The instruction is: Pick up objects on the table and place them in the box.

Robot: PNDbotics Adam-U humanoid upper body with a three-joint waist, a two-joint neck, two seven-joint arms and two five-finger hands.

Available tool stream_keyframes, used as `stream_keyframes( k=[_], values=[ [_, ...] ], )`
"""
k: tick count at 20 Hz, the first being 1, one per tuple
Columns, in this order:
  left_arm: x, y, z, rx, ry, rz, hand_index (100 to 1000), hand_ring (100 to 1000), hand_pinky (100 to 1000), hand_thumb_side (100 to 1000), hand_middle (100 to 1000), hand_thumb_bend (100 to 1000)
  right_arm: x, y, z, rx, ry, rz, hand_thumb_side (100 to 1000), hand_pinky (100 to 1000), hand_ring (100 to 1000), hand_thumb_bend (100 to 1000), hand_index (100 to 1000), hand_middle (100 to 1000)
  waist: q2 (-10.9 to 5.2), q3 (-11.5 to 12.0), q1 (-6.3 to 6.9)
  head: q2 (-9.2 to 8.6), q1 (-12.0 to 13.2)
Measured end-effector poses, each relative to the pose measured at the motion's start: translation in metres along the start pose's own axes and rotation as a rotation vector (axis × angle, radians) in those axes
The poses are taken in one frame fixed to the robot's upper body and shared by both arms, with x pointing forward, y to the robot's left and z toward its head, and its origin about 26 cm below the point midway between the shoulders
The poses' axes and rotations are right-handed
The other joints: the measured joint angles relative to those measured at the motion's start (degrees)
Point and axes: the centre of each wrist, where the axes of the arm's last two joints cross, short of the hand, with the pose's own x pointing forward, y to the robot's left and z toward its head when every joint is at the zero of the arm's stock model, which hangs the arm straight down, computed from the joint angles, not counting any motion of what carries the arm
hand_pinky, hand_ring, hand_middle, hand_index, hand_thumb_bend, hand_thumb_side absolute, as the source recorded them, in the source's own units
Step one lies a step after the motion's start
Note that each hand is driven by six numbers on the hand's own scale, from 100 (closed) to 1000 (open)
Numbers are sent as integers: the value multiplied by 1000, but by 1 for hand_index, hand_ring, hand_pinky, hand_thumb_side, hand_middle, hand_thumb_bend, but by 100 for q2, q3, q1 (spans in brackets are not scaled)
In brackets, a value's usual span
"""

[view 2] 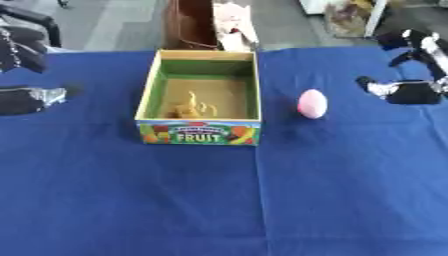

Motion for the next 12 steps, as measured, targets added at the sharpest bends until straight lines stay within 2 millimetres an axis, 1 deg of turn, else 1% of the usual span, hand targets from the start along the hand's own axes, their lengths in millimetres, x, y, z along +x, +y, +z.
stream_keyframes(
  k=[6, 12],
  values=[
    [0, -3, 1, -6, 0, 15, 713, 521, 566, 100, 550, 804, -9, 25, -11, 47, 35, 16, 177, 608, 777, 562, 804, 718, 0, 50, 33, 8, -57],
    [0, -6, 2, -15, 0, 25, 714, 520, 566, 100, 550, 805, -11, 49, -21, 71, 62, 14, 190, 607, 777, 556, 804, 717, 1, 106, 44, 39, -117]
  ],
)
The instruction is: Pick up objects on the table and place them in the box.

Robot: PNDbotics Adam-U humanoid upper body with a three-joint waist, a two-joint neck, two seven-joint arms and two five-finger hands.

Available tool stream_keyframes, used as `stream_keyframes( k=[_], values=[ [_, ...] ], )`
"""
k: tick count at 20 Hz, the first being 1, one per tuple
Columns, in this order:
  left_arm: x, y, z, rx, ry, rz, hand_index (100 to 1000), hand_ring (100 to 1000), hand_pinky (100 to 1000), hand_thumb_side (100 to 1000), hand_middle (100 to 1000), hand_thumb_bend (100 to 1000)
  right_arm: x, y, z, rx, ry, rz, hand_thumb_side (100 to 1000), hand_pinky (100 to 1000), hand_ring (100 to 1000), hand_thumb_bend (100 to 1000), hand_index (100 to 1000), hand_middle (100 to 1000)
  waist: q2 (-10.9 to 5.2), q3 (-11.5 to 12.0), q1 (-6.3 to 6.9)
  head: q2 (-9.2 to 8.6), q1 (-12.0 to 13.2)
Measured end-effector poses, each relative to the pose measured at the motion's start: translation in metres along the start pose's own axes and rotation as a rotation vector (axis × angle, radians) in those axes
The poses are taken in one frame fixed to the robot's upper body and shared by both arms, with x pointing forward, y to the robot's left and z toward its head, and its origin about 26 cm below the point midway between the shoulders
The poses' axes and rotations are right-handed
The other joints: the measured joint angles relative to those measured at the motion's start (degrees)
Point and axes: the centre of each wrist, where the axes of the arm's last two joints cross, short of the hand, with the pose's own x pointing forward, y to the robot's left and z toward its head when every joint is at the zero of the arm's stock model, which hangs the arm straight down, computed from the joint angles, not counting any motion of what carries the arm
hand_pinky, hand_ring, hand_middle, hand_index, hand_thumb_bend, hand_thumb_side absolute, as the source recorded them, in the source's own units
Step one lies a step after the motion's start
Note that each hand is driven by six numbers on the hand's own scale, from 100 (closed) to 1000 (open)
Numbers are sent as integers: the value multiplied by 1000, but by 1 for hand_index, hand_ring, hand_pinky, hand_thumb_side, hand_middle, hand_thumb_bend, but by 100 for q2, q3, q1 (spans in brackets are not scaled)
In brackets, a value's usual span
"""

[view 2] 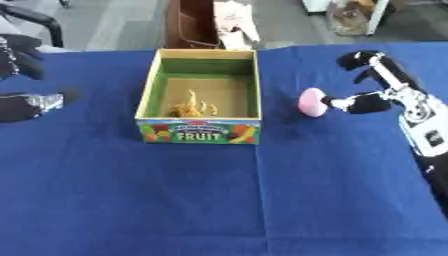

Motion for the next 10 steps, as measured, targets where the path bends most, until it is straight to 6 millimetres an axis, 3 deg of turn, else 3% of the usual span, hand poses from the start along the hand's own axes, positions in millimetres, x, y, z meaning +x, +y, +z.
stream_keyframes(
  k=[10],
  values=[
    [0, -4, 0, -17, 0, 17, 714, 519, 565, 100, 548, 806, 1, 31, -13, -8, 65, -20, 194, 601, 773, 545, 803, 709, 39, 149, 57, 2, -111]
  ],
)
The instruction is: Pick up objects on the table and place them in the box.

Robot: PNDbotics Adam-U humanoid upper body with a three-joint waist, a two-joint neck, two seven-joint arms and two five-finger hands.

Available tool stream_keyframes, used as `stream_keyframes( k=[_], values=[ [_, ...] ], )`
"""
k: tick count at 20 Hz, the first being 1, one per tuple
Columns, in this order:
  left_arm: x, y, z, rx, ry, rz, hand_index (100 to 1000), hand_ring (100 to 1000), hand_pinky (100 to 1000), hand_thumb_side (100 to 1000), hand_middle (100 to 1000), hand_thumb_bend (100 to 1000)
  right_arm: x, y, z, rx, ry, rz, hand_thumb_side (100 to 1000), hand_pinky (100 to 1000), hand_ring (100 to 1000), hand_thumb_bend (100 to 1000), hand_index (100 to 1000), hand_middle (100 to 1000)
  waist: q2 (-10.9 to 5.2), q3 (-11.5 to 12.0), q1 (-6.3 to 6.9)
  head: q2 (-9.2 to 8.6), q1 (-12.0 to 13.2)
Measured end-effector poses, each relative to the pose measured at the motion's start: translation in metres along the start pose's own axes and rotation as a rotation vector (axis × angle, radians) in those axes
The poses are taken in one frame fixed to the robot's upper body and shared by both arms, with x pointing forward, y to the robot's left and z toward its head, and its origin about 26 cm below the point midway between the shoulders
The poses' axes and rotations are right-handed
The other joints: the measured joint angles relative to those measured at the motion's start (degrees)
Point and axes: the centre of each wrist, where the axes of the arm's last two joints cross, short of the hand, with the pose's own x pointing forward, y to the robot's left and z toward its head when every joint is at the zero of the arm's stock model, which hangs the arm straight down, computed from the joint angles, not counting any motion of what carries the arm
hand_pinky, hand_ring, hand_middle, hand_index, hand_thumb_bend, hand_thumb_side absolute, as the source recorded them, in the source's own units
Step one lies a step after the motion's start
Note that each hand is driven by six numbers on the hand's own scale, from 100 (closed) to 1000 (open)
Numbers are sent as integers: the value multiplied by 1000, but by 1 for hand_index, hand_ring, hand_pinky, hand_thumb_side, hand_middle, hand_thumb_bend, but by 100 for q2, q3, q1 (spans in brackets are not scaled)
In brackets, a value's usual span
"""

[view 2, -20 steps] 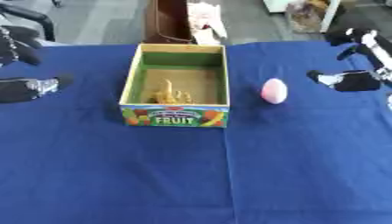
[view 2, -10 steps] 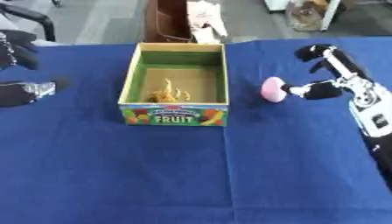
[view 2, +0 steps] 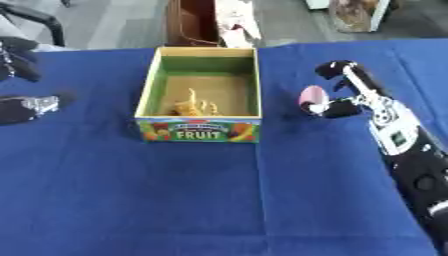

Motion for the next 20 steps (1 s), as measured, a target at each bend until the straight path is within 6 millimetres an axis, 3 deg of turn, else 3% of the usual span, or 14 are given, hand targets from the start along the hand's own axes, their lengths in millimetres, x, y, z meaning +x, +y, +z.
stream_keyframes(
  k=[5, 14, 20],
  values=[
    [0, -1, 0, -5, -1, 1, 714, 519, 564, 100, 548, 806, -3, 10, -1, -13, 41, -5, 193, 598, 766, 536, 798, 701, 19, 55, 6, 0, -47],
    [0, -3, 0, -8, 0, 9, 714, 518, 563, 100, 548, 806, -10, 17, 3, -66, 127, 47, 100, 583, 734, 421, 762, 664, 23, 77, 2, 0, -84],
    [0, -3, 0, -8, 1, 10, 714, 518, 563, 100, 547, 807, -13, 18, 4, -108, 166, 64, 100, 517, 586, 116, 693, 578, 23, 77, -7, 0, -83]
  ],
)
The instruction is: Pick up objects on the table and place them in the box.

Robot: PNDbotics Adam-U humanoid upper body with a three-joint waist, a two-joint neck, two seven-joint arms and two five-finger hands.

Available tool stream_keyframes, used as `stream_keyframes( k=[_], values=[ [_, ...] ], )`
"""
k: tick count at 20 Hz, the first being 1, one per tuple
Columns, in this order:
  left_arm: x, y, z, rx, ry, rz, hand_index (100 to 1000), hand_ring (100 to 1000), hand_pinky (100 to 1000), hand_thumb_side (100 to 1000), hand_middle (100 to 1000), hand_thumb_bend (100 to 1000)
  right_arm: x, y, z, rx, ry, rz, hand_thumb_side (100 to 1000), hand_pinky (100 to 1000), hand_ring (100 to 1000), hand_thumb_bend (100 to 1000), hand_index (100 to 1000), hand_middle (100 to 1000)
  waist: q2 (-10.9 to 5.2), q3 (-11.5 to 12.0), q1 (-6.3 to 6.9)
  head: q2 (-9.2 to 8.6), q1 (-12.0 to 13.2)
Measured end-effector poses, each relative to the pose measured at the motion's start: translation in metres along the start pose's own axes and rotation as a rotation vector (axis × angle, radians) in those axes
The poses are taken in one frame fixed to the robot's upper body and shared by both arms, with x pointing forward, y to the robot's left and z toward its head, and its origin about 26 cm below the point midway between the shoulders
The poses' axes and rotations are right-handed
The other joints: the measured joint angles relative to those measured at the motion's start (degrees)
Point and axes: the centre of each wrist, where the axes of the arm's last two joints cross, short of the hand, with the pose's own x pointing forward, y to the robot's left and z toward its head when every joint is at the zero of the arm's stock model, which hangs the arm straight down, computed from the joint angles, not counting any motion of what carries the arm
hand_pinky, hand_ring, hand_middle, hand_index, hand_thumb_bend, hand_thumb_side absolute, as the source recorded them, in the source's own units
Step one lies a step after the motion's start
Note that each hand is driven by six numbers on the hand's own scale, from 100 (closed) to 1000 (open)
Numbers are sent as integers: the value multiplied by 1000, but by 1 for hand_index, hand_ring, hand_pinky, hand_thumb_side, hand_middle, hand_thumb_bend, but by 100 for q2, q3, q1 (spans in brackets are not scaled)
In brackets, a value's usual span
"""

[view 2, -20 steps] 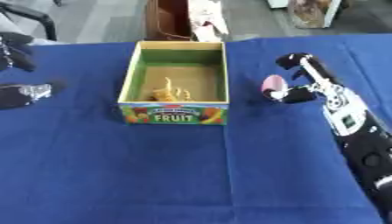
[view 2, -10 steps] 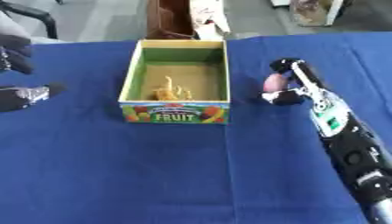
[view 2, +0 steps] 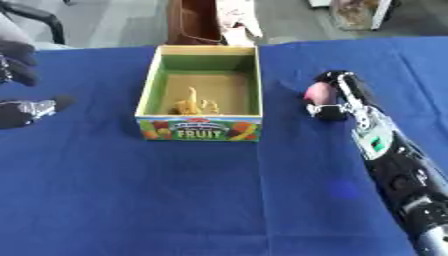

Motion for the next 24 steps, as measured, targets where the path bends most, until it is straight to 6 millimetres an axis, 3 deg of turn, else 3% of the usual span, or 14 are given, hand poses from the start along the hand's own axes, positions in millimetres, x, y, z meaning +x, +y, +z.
stream_keyframes(
  k=[6, 10, 18, 24],
  values=[
    [0, 0, 0, 0, 1, 0, 714, 519, 562, 100, 547, 807, -2, 1, 1, -67, 15, -10, 100, 350, 408, 100, 490, 383, 0, -8, -4, 0, 2],
    [-1, 0, 1, 0, 3, 0, 714, 519, 563, 100, 547, 807, -2, 1, 1, -119, 17, -30, 100, 290, 326, 100, 385, 282, 0, -14, -3, 0, 2],
    [-2, 0, 2, 4, 8, 0, 713, 519, 566, 100, 547, 806, 12, -8, -5, -193, -48, -98, 100, 278, 309, 100, 369, 261, -9, -20, -6, 2, 3],
    [-3, 1, 3, 6, 10, 0, 713, 519, 568, 100, 547, 806, 60, -33, -24, -216, -224, -170, 100, 283, 309, 100, 370, 263, -43, -9, -8, 14, -17]
  ],
)
